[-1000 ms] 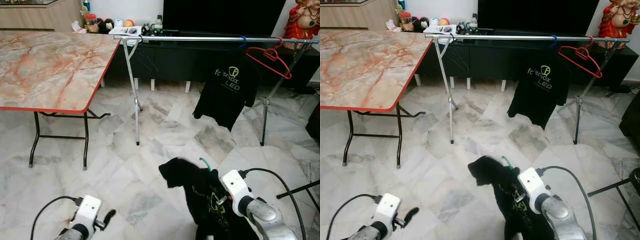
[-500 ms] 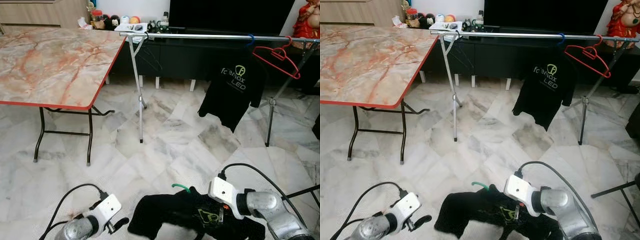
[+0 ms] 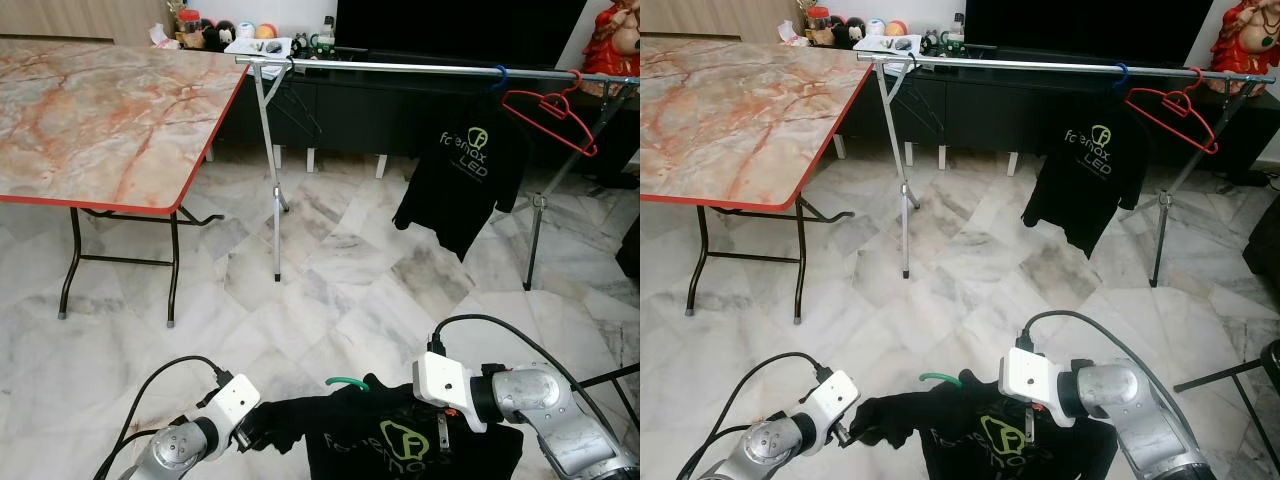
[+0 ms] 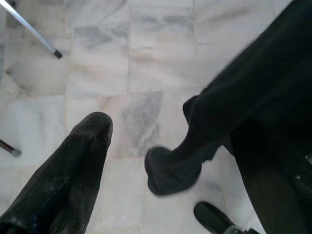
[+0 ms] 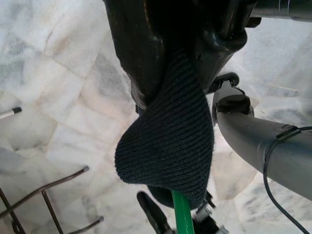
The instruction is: Hang hanger
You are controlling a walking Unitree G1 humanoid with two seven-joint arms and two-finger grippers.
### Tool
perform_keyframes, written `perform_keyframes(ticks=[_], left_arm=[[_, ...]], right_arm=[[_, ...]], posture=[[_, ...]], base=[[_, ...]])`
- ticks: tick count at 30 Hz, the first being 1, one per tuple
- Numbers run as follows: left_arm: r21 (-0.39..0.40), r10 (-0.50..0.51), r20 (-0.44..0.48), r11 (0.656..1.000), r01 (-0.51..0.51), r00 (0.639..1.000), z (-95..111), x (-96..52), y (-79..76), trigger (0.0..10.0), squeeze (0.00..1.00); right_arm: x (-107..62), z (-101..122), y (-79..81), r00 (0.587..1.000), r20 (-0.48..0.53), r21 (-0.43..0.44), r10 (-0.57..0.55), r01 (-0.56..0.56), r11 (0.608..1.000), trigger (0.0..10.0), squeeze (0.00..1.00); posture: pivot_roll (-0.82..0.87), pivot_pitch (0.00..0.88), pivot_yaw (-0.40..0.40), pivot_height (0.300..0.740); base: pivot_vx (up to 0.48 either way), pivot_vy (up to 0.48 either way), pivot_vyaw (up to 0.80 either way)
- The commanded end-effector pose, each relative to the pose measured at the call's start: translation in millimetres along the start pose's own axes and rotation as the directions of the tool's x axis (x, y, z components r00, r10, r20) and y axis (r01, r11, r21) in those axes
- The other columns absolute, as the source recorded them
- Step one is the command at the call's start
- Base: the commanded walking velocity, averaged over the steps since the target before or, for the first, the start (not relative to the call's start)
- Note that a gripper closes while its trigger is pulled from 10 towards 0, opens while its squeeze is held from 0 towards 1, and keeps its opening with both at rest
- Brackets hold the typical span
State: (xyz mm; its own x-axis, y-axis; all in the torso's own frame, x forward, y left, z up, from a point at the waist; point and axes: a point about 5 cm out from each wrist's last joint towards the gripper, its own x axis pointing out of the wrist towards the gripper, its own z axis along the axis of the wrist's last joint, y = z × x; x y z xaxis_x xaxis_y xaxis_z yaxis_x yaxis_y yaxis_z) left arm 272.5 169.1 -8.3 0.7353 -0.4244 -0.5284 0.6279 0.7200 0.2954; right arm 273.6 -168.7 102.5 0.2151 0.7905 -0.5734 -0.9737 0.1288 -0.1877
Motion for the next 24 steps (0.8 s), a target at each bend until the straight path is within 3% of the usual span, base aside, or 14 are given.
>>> perform_keyframes(ticks=[1,4,5,6,7,24], left_arm=[[-0.002,-0.006,-0.030,1.000,0.006,1.000,-4.1,-0.3,-1.1,10.0,0.00],[-0.034,0.000,-0.033,0.999,-0.001,0.999,-4.2,-0.5,1.6,10.0,0.00],[-0.033,-0.006,-0.038,0.999,0.004,0.999,-5.0,-0.7,1.5,7.8,0.00],[-0.032,-0.009,-0.042,0.999,0.008,0.999,-5.6,-0.9,1.4,7.8,0.00],[-0.035,-0.009,-0.043,0.999,0.007,0.999,-6.0,-1.0,1.4,0.0,0.00],[-0.107,0.007,-0.032,0.994,-0.010,0.999,-3.6,0.1,5.4,0.0,0.00]], right_arm=[[-3.2,6.3,0.9,1.000,0.023,-0.016,0.003,-0.003,1.000,10.0,0.00],[-2.9,10.3,0.7,0.999,0.031,-0.026,-0.005,0.006,1.000,10.0,0.00],[-2.9,11.2,0.5,0.999,0.034,-0.028,-0.008,0.009,1.000,10.0,0.00],[-2.8,11.8,0.4,0.999,0.035,-0.029,-0.009,0.010,1.000,10.0,0.00],[-2.9,13.1,-0.4,0.999,0.040,-0.030,-0.014,0.015,0.999,10.0,0.00],[-3.5,23.4,-9.8,0.993,0.080,-0.035,-0.085,0.088,0.996,10.0,0.00]], posture=[[-0.06,0.134,-0.035,0.740],[-0.06,0.134,-0.032,0.740],[-0.06,0.133,-0.031,0.740],[-0.06,0.133,-0.031,0.740],[-0.06,0.134,-0.031,0.740],[-0.06,0.127,-0.027,0.740]], base=[[0.000,0.000,0.00],[0.000,0.000,0.00],[0.000,0.000,0.00],[0.000,0.000,0.00],[0.000,0.000,0.00],[0.000,0.000,0.00]])
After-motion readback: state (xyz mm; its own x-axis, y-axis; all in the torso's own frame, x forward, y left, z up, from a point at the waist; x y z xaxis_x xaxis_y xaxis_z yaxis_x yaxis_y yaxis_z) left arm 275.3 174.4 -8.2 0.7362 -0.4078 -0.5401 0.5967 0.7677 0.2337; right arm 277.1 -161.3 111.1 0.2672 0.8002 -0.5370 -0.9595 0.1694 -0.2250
